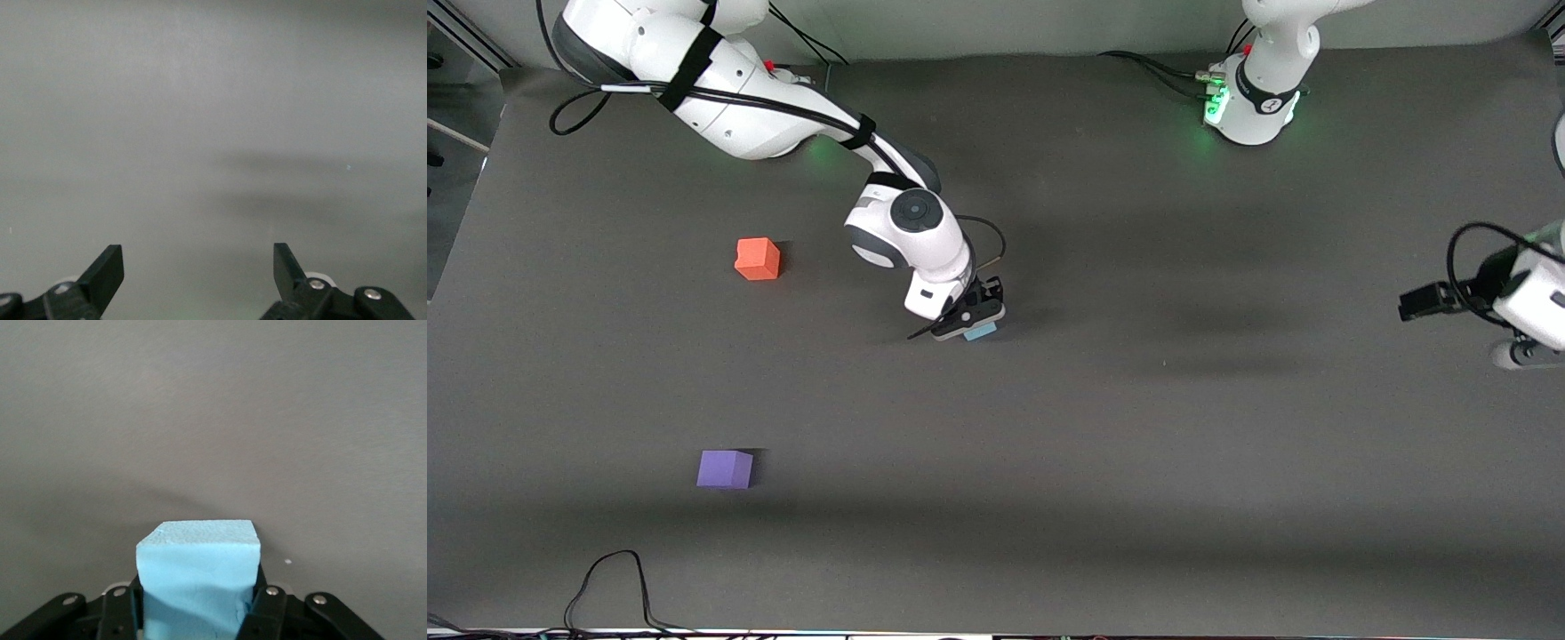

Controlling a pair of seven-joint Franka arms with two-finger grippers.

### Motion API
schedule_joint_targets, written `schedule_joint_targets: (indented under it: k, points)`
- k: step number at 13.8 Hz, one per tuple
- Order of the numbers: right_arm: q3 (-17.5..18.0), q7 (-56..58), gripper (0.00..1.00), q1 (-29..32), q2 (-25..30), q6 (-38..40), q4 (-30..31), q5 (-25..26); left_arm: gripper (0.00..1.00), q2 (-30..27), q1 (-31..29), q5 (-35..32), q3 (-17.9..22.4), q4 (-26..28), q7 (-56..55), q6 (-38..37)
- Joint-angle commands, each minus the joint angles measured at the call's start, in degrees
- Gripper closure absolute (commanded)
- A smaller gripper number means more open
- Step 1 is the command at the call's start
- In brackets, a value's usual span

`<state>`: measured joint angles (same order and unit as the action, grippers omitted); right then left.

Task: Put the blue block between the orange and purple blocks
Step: 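Carry the blue block with the right gripper toward the orange block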

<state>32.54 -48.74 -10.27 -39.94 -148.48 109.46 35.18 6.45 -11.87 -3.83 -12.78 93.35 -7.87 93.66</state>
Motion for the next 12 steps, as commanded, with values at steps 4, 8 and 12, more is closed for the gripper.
schedule_joint_targets:
  k: [4,8,12]
  points:
    - [0.1,-1.4,0.99,2.8,13.3,13.2,0.4,-6.8,0.0,-5.9,11.3,-0.1,9.8,1.2,-4.9,-3.4]
    - [-6.8,13.1,0.99,5.3,21.5,15.7,2.0,-22.7,0.0,-6.0,9.9,0.1,8.8,0.1,-4.3,-4.5]
    - [-21.6,32.1,0.99,5.1,29.0,16.6,7.2,-40.0,0.0,-5.7,5.7,0.2,5.2,-0.7,-2.9,-4.8]
